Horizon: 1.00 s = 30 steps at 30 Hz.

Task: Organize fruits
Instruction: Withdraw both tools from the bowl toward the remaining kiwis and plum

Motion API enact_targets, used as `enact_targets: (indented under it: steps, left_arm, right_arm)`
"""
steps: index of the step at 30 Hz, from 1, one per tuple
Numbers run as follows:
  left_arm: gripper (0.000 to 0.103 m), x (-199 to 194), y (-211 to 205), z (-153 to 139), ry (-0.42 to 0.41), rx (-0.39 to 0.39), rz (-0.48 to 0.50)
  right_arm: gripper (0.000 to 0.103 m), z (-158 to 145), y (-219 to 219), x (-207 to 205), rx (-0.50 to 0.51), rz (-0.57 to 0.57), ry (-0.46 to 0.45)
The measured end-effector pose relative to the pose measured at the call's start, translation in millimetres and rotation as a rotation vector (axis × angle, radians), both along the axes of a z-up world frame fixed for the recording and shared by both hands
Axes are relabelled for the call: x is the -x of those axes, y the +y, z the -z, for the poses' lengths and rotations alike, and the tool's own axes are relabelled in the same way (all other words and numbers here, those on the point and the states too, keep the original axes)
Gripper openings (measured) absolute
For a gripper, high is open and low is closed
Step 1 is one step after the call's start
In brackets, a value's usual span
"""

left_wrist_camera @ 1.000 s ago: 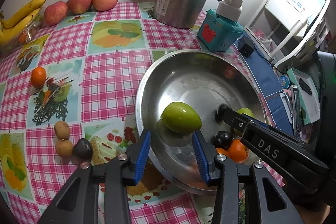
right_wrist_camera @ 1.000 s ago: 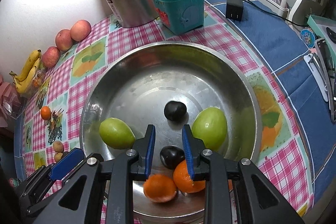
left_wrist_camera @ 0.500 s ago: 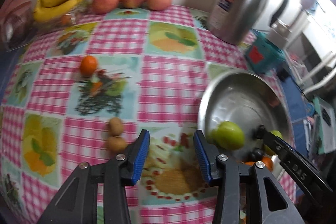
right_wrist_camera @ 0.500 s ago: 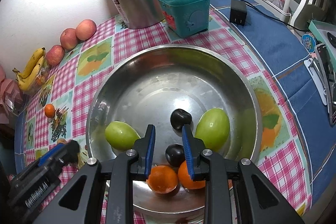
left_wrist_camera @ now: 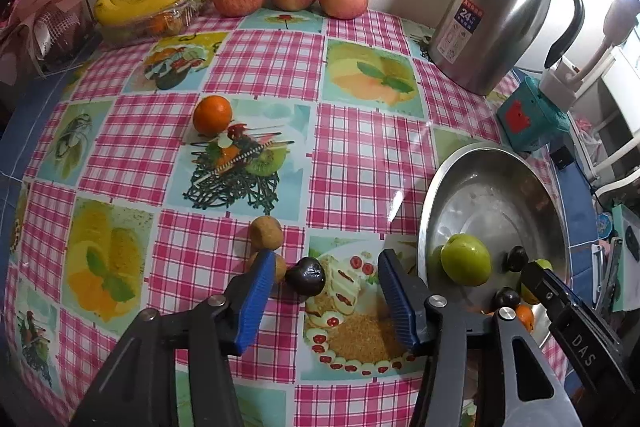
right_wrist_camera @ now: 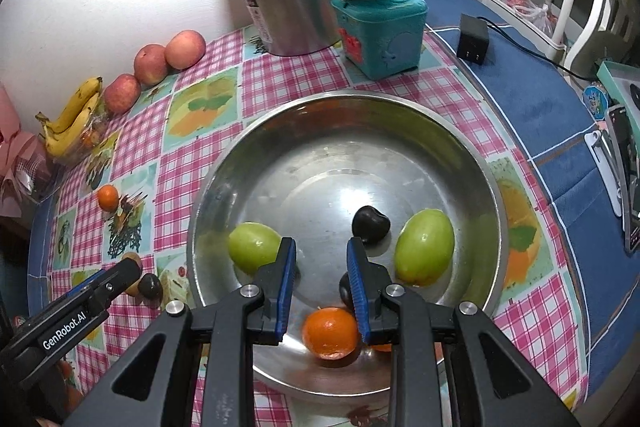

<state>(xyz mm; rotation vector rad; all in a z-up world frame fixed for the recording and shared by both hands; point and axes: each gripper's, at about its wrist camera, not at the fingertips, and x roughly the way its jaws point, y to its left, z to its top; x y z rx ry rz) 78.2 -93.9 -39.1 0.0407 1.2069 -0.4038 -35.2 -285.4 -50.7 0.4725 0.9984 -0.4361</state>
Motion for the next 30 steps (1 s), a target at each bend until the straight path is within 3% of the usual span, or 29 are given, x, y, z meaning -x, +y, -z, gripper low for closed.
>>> enact_targets:
  steps: [5, 7, 9, 11, 14, 18, 19, 25, 28, 30]
  left_arm:
    - [0.065, 1, -1, 0, -0.005, -0.017, 0.005]
    - [0.076, 0, -1, 1, -0.002, -0.023, 0.003]
    - [0.077, -1, -1, 2, 0.000, -0.031, -0.003]
    - [0.079, -2, 0, 4, 0.000, -0.048, -0.011]
    - [0.093, -3, 2, 6, -0.004, -0.074, -0.026]
    - [0.097, -3, 3, 8, -0.015, -0.097, -0.028]
    - [0.102, -3, 3, 8, -0.020, -0.108, -0.028]
    - [0.103, -5, 3, 12, -0.028, -0.133, -0.027]
    - [0.103, -5, 3, 12, -0.033, -0.134, -0.027]
    - [0.103, -5, 3, 12, -0.042, -0.141, -0.026]
  right_arm:
    - [0.027, -1, 4, -2, 0.009, -0.015, 0.008]
    - [0.027, 0, 5, -2, 0.014, -0.018, 0.016]
    - [0.030, 1, 6, -3, 0.016, -0.018, 0.021]
    - [0.042, 2, 6, -4, 0.028, -0.014, 0.033]
    - [0.053, 4, 7, -5, 0.051, -0.007, 0.056]
    - [0.064, 7, 8, -7, 0.069, -0.012, 0.069]
    - [0.067, 6, 8, -7, 0.078, -0.013, 0.069]
    - [0.070, 6, 8, -6, 0.096, -0.012, 0.072]
    - [0.081, 7, 7, -6, 0.098, -0.008, 0.073]
    - [0.082, 6, 7, -6, 0.105, -0.010, 0.067]
